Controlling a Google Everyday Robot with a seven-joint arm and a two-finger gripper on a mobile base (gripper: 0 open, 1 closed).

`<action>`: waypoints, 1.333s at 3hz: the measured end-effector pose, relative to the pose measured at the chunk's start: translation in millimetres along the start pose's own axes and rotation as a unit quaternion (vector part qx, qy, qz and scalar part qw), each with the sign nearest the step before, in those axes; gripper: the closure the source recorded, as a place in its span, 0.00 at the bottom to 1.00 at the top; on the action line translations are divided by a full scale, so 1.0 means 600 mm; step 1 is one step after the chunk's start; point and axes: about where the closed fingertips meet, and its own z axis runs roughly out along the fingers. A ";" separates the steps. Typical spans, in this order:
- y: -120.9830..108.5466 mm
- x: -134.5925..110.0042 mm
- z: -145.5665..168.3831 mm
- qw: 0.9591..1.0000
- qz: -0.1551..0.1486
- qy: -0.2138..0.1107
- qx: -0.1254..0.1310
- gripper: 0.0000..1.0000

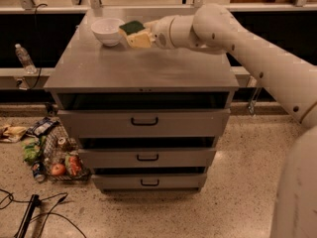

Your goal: Place sponge into white bowl

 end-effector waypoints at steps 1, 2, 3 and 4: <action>-0.025 -0.062 0.022 1.000 -0.014 -0.007 -0.006 1.00; -0.036 -0.113 0.065 0.999 -0.026 -0.009 -0.021 1.00; -0.034 -0.130 0.119 0.999 -0.028 -0.003 -0.030 1.00; -0.030 -0.130 0.165 0.999 -0.020 0.004 -0.037 1.00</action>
Offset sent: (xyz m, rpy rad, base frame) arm 0.0810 0.0621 0.0952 -0.0169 -0.0678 0.0959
